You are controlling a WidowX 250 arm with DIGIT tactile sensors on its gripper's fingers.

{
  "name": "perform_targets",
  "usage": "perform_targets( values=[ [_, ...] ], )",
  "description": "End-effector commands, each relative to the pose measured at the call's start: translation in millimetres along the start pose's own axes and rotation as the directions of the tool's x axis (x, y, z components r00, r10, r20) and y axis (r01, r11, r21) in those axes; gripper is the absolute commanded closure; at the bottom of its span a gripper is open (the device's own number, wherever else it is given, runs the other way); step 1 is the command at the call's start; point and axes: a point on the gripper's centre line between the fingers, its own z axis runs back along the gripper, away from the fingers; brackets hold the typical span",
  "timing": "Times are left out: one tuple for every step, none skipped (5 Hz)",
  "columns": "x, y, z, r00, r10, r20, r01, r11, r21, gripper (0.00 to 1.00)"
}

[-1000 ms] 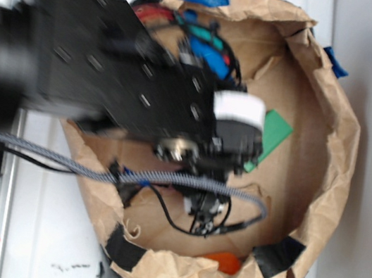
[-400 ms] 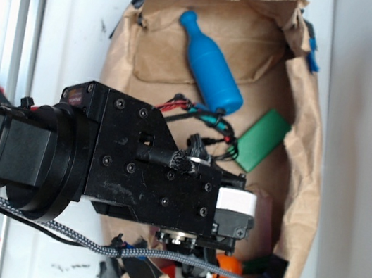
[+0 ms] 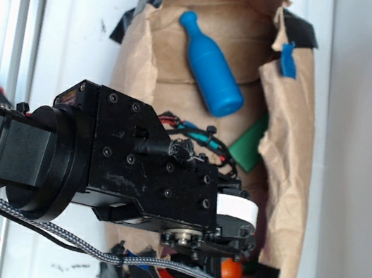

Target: Grab the carrot.

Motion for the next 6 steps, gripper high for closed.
perform_targets(
  values=[
    [10.6,-17.1,2.6,0.998,-0.035,0.046,0.037,0.998,-0.056,0.00],
    [12.3,-19.8,-3.8,0.997,-0.051,0.052,0.054,0.996,-0.067,0.00],
    [20.2,-18.3,-16.1,0.997,-0.060,0.045,0.063,0.997,-0.055,0.00],
    [23.7,-18.3,-26.0,0.997,-0.074,0.023,0.075,0.996,-0.049,0.00],
    [23.7,-16.5,-28.4,0.996,-0.085,0.012,0.085,0.996,-0.031,0.00],
    [24.1,-11.4,-26.9,0.999,-0.039,0.002,0.039,0.999,-0.031,1.00]
  ],
)
